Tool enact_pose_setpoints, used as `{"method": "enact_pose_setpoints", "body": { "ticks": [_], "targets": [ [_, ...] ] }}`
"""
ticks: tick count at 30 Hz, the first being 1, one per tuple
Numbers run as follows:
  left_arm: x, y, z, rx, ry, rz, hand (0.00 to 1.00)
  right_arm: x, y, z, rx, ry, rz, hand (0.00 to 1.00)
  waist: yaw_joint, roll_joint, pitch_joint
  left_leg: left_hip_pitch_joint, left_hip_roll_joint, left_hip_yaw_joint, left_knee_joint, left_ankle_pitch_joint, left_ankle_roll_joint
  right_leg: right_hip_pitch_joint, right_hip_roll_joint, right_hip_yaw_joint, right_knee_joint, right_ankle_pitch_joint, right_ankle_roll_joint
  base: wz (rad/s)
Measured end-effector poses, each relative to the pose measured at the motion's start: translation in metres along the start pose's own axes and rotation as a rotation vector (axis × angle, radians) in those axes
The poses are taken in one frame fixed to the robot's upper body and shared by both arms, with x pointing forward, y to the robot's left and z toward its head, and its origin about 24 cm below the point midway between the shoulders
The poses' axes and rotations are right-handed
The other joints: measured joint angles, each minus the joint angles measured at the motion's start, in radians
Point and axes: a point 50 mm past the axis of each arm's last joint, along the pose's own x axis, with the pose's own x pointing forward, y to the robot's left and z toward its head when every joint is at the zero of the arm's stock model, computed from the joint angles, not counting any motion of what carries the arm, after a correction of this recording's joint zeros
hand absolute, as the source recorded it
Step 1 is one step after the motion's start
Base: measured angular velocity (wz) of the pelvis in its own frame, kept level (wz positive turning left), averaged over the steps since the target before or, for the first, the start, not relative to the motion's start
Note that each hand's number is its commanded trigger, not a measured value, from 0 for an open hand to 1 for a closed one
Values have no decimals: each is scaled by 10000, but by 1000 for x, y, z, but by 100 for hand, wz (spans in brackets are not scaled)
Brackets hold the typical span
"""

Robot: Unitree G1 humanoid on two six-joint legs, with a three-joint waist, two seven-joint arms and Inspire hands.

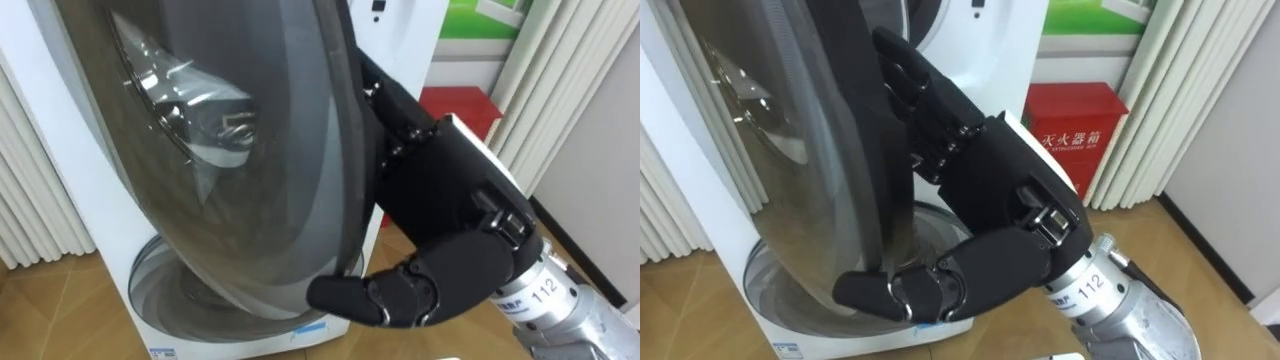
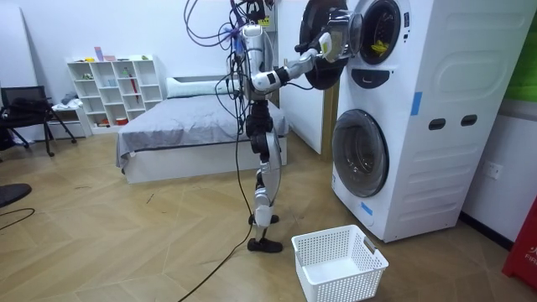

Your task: Pick clothes from washing machine

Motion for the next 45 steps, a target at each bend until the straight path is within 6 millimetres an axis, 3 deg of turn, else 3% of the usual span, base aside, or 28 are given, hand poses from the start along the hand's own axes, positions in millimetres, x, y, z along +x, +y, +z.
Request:
{"method": "enact_pose_setpoints", "body": {
  "ticks": [9, 16, 22, 27, 31, 34, 45],
  "targets": [
    [0, 3, 2, 305, 21, 201, 0, 1, 2, -1, 88, -57, 28, 0, 5, -114, 0, -17, 52, -61, -13, 31, -73, 7, 41, -93, 1, -18, -71, 1],
    [0, 5, 0, 485, 139, 354, 0, 4, 7, -5, 370, -152, 109, 0, 60, -215, 0, -101, 182, -230, 22, 137, -249, 21, 103, -351, 27, -75, -270, 10],
    [1, 6, 3, 500, 78, 417, 0, 8, 18, -11, 1154, -258, 695, 0, 379, -243, 8, -109, 294, -234, 16, 238, -408, 36, 165, -545, 48, -153, -410, 9],
    [1, 10, 9, 662, -66, 493, 0, 20, 35, -17, 1934, -310, 2011, 0, 689, -421, 71, -116, 317, -227, 107, 285, -480, 145, 148, -879, 42, -351, -501, 30],
    [2, 12, 16, 567, -224, 486, 0, 33, 44, -24, 2179, 250, 3495, 0, 1456, -533, 52, -109, 292, -236, 108, 274, -490, 198, 104, -1046, 15, -381, -508, 10],
    [2, 13, 14, 461, -134, 492, 0, 36, 47, -25, 2270, 389, 4080, 0, 1699, -543, 64, -184, 254, -286, 109, 251, -457, 218, 54, -1157, 7, -392, -484, 13],
    [3, 9, 19, 279, -246, 415, 0, 40, 54, -28, 2434, 614, 4587, 0, 1743, -397, 166, -291, 136, -345, 71, 194, -362, 195, -66, -1313, 18, -450, -365, 5]
  ]
}}
